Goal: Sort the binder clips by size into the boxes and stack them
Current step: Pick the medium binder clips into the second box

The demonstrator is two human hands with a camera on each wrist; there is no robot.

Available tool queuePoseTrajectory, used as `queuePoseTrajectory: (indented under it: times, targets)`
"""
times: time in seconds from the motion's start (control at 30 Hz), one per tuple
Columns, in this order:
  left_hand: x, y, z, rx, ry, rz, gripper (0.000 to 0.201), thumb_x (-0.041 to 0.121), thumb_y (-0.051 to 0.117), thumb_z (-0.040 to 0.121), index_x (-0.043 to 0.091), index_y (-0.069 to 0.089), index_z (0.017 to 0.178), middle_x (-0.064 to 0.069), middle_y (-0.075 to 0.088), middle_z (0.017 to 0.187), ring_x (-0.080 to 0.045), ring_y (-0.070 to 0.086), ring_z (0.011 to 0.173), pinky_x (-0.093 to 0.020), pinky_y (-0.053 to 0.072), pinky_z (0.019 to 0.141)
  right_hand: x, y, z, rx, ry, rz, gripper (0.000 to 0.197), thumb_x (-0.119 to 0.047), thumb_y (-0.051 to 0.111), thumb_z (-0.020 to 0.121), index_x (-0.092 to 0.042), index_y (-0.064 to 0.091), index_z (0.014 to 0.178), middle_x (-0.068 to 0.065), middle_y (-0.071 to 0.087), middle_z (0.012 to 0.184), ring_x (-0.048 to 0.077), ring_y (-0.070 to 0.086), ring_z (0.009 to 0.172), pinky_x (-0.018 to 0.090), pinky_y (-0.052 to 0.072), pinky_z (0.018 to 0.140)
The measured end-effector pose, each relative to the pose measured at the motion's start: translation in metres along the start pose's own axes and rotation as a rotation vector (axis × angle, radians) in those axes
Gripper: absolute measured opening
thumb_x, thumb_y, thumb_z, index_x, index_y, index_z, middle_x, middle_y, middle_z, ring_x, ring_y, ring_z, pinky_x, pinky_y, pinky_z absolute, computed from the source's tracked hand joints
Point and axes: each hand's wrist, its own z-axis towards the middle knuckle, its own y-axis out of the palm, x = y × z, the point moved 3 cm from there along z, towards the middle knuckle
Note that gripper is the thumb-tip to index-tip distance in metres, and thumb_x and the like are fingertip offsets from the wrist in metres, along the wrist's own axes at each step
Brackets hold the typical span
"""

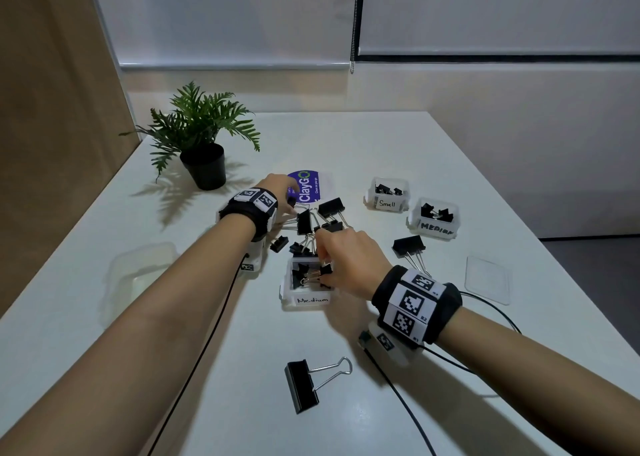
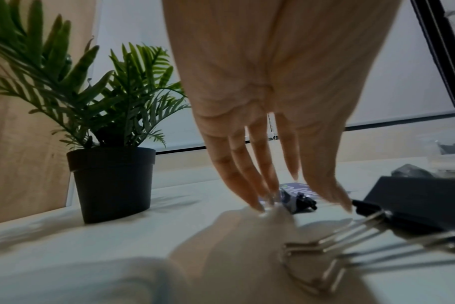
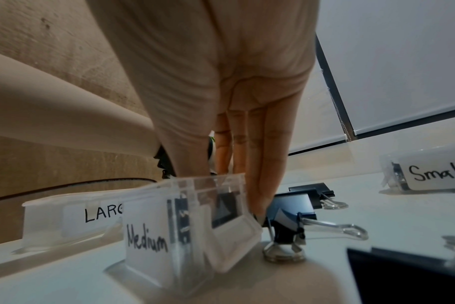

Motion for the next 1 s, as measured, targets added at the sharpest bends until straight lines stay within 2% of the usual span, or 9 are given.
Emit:
queuePoseTrajectory:
  times: [0.13,0.27,0.37,0.47,0.6,0.67,0.8,0.9,1.0]
  targets:
    - [0.003,-0.002,-0.005,-0.024,-0.026,0.044,0.029,0.023,0.082,0.073,0.01,0.073,0.097,-0.009,0.069,0.104,-0.027,0.063,0.096,-0.031,0.049,0.077,0.001,0.001,0.001,0.001,0.005,0.011,0.029,-0.019,0.072,0.074,-0.017,0.052,0.096,0.006,0.065,0.095,0.031,0.059,0.084,0.032,0.039,0.061]
    - [0.003,-0.005,-0.011,-0.03,-0.084,0.025,0.028,0.025,0.085,0.07,0.009,0.066,0.082,-0.012,0.071,0.098,-0.029,0.066,0.092,-0.032,0.051,0.074,0.002,0.002,0.001,0.006,0.0,0.005,0.029,-0.02,0.072,0.075,-0.018,0.052,0.095,0.004,0.064,0.094,0.029,0.058,0.082,0.031,0.036,0.06]
    - [0.002,-0.008,-0.017,-0.019,-0.109,-0.047,0.036,0.022,0.089,0.063,0.009,0.062,0.082,-0.01,0.067,0.09,-0.026,0.064,0.087,-0.032,0.054,0.077,0.002,0.003,0.001,0.019,0.005,0.012,0.028,-0.021,0.073,0.074,-0.019,0.053,0.094,0.003,0.064,0.092,0.027,0.057,0.081,0.031,0.038,0.06]
    - [-0.004,-0.009,-0.025,0.03,-0.1,-0.136,0.036,0.016,0.09,0.062,0.004,0.068,0.088,-0.011,0.067,0.082,-0.025,0.065,0.079,-0.034,0.056,0.08,0.003,0.004,0.001,0.024,0.008,0.022,0.028,-0.022,0.073,0.074,-0.019,0.054,0.094,0.003,0.064,0.092,0.029,0.059,0.083,0.033,0.043,0.063]
    - [-0.014,-0.012,-0.044,0.077,-0.067,-0.269,0.024,0.01,0.086,0.066,-0.001,0.074,0.082,-0.015,0.071,0.074,-0.016,0.062,0.055,-0.029,0.059,0.07,0.005,0.005,0.0,0.027,0.017,0.04,0.028,-0.022,0.074,0.073,-0.02,0.054,0.092,0.002,0.064,0.091,0.026,0.058,0.083,0.032,0.043,0.063]
    - [-0.018,-0.016,-0.055,0.088,-0.066,-0.29,0.021,0.006,0.084,0.068,-0.002,0.075,0.086,-0.019,0.072,0.08,-0.021,0.064,0.062,-0.031,0.059,0.071,0.006,0.006,0.001,0.036,0.018,0.05,0.027,-0.02,0.075,0.072,-0.021,0.054,0.09,0.0,0.064,0.091,0.024,0.057,0.081,0.031,0.042,0.061]
    - [-0.02,-0.03,-0.085,0.136,-0.039,-0.371,0.017,0.005,0.08,0.073,0.0,0.074,0.089,-0.013,0.071,0.079,-0.015,0.063,0.059,-0.013,0.053,0.055,0.006,0.006,0.0,0.043,0.014,0.058,0.026,-0.019,0.074,0.073,-0.02,0.054,0.09,-0.002,0.063,0.089,0.02,0.051,0.076,0.028,0.036,0.06]
    - [-0.014,-0.039,-0.11,0.092,0.035,-0.576,0.014,0.006,0.079,0.074,0.003,0.073,0.086,-0.011,0.071,0.078,-0.017,0.067,0.065,-0.017,0.057,0.058,0.007,0.006,-0.001,0.047,0.027,0.084,0.026,-0.018,0.075,0.072,-0.02,0.055,0.089,-0.001,0.064,0.09,0.021,0.058,0.08,0.031,0.045,0.062]
    - [-0.002,-0.04,-0.132,-0.042,0.116,-0.648,0.012,0.01,0.08,0.074,0.009,0.073,0.084,-0.012,0.074,0.085,-0.009,0.068,0.067,-0.019,0.055,0.058,0.008,0.006,-0.002,0.042,0.034,0.1,0.027,-0.02,0.077,0.071,-0.021,0.054,0.086,-0.002,0.065,0.09,0.02,0.059,0.081,0.029,0.045,0.063]
